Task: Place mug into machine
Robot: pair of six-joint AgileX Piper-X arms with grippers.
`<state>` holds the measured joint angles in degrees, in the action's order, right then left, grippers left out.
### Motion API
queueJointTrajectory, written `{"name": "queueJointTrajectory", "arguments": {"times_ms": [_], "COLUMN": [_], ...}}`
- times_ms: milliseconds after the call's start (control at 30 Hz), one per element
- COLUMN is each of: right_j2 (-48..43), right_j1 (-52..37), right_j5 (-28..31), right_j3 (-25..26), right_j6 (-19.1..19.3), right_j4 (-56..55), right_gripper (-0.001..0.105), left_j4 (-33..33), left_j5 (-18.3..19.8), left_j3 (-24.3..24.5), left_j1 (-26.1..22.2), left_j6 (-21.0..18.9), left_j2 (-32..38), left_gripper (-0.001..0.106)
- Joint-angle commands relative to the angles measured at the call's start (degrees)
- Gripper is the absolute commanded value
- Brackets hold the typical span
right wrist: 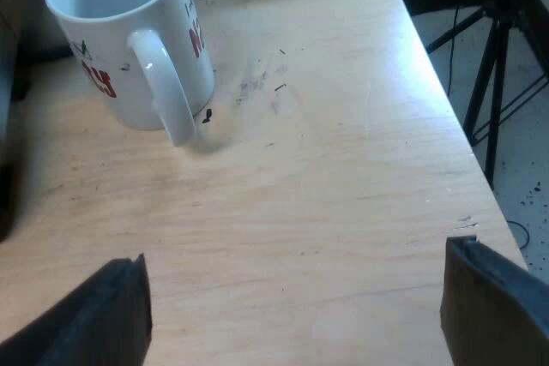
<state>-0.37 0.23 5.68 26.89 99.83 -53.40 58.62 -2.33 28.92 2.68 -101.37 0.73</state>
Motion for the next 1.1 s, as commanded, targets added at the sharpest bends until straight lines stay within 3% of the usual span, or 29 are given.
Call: {"name": "queueJointTrajectory", "arguments": {"times_ms": [33,200,367,467,567,700,833,1000,1100], "right_j2": [-1.9,0.2,3.1,7.2,10.7,13.9,15.8,17.4,17.9], "right_j1": [0.0,0.0,0.0,0.0,0.0,0.0,0.0,0.0,0.0], "right_j5": [0.0,-0.5,-2.7,-6.8,-9.8,-14.4,-14.8,-14.4,-14.4], "right_j3": [0.5,4.7,8.7,12.3,13.8,13.7,13.7,13.4,12.2], "right_j6": [-0.9,-0.6,-0.6,-0.5,3.1,4.4,4.6,4.6,4.6], "right_j4": [-0.2,-4.8,-6.1,-6.1,-5.9,-4.3,-1.6,-0.3,0.1], "right_gripper": [0.071,0.071,0.071,0.071,0.071,0.071,0.071,0.071,0.071], "left_j4": [-0.8,-0.6,-1.2,-4.4,-7.6,-12.4,-19.5,-26.5,-28.7], "left_j5": [1.9,6.8,7.6,12.9,19.3,22.9,26.3,31.8,32.3], "left_j3": [0.3,1.7,4.4,5.0,4.5,2.9,-0.6,-6.0,-9.5], "left_j1": [0.0,1.1,4.2,8.0,11.7,16.1,18.8,19.6,19.6], "left_j6": [0.0,0.0,0.0,0.0,0.0,0.0,0.0,0.0,0.0], "left_j2": [7.9,6.2,2.9,0.6,-1.2,-3.1,-3.4,-3.4,-3.6], "left_gripper": [0.078,0.078,0.078,0.078,0.078,0.078,0.078,0.078,0.078]}}
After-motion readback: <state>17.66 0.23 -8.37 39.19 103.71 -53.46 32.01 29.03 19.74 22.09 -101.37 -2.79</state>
